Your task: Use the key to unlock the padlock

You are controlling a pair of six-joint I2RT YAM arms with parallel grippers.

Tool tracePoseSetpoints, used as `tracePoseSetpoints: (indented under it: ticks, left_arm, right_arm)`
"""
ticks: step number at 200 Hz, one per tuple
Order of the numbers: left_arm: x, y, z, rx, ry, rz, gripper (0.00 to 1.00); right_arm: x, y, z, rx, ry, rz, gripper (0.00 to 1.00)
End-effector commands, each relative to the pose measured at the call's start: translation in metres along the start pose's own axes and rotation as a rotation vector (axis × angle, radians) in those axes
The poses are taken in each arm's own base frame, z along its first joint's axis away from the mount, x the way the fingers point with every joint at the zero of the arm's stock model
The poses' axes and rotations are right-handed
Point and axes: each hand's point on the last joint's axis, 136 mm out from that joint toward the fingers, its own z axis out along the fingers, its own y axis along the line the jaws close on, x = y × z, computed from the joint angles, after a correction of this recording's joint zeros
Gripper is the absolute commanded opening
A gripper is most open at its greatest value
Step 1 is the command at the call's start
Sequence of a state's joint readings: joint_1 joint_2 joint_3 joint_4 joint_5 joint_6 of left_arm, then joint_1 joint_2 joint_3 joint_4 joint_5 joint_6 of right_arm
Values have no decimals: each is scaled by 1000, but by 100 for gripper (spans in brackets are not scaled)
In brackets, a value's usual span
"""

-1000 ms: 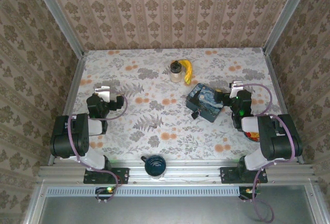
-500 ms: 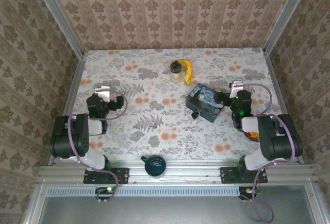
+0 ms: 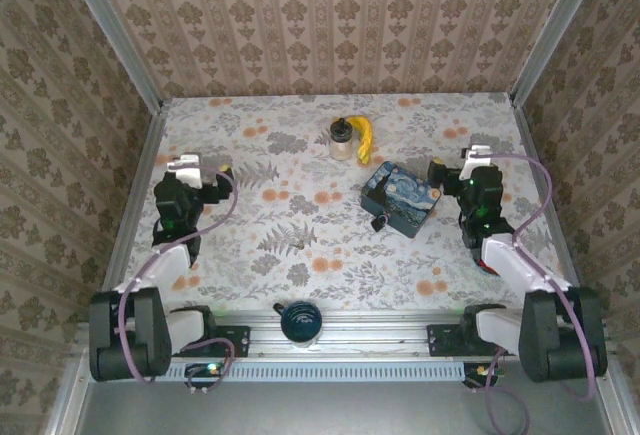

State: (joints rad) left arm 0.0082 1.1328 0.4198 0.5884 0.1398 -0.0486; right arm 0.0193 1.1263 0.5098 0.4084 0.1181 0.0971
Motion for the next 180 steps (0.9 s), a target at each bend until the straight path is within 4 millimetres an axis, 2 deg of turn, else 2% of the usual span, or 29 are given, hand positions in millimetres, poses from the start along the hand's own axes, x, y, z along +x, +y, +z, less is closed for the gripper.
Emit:
tracePoseSetpoints:
  ticks: [1,19,34,71,106,109,121,167,180]
  left_arm:
    - [1,-9,-9,-2,34,-119,100]
    - [3,-15,-17,-19,52,-141,100]
    - [6,-16,-25,-46,60,-170,100]
    - [20,-11,-41,-104,45,-213,100]
    - [34,0,-49,-175,59,-253,100]
    - [34,0,-49,-178,61,-257,100]
    - [35,2,-50,-192,65,-271,100]
    - [47,11,-52,-244,71,-307,100]
    - [51,11,-52,-248,76,-301,100]
  right_arm:
    - [0,-3,-17,77,98,34,100]
    - [-2,10,-29,104,146,29,100]
    - [1,29,-38,109,207,16,100]
    - [24,100,-61,51,377,-13,100]
    - [60,172,-73,-40,562,-78,100]
    - [69,178,-71,-42,593,-96,100]
    - [84,203,-74,-72,668,-123,99]
    - [137,294,-89,-230,901,-219,84]
    - [148,312,-93,-266,939,-214,80]
